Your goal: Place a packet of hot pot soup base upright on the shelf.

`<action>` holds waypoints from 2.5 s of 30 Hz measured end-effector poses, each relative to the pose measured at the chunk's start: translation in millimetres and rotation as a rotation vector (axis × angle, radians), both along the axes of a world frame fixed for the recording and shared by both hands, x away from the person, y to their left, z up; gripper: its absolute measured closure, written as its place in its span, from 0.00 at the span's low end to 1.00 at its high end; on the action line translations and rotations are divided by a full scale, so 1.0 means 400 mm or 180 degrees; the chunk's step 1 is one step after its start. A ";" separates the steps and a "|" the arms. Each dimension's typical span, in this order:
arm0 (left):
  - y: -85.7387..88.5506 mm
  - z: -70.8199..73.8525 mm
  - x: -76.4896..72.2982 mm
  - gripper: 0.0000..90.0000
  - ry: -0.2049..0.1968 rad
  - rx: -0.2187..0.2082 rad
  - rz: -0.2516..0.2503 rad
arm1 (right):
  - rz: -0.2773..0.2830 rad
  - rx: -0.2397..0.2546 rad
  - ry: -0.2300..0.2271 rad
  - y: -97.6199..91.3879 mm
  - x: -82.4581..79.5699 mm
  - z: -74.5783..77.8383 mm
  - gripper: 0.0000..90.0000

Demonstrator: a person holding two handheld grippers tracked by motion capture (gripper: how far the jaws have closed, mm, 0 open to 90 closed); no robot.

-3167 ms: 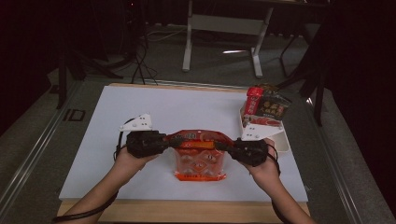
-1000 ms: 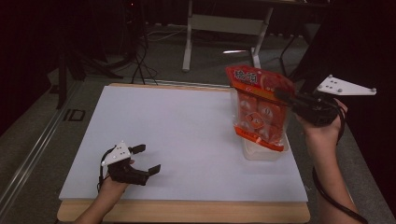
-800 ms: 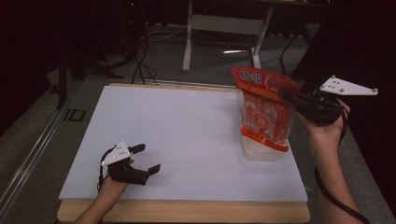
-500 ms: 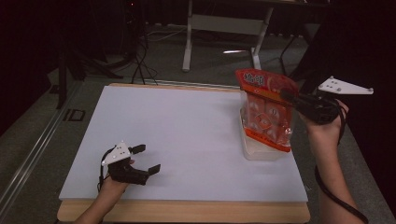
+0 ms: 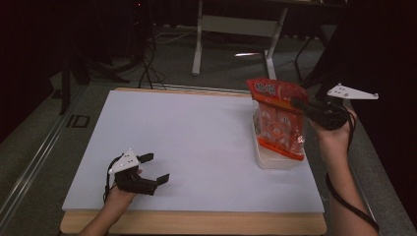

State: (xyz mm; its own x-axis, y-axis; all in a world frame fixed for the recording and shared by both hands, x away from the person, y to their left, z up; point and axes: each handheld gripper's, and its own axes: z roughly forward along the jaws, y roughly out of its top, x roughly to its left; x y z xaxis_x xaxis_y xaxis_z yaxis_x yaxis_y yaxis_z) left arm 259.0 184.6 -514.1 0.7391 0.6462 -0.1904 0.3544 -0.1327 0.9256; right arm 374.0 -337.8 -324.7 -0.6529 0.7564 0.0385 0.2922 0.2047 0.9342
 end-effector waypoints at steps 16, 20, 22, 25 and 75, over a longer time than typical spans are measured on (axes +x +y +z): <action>0.001 -0.002 0.001 0.02 0.0013 -0.0020 0.0001 | -0.0057 0.0162 0.0093 -0.022 0.012 -0.056 1.00; 0.001 -0.003 0.001 0.02 0.0011 -0.0015 0.0001 | -0.0067 0.0165 0.0137 -0.028 0.011 -0.078 1.00; 0.001 -0.003 0.001 0.02 0.0009 -0.0005 0.0003 | -0.0069 0.0189 0.0165 -0.032 0.011 -0.089 1.00; 0.001 -0.003 0.002 0.02 0.0024 -0.0009 -0.0008 | -0.0084 0.0253 0.0188 -0.042 0.011 -0.101 1.00; -0.001 -0.014 0.007 0.02 0.0105 -0.0019 -0.0036 | -0.0304 0.0367 0.0424 -0.153 -0.036 -0.223 0.95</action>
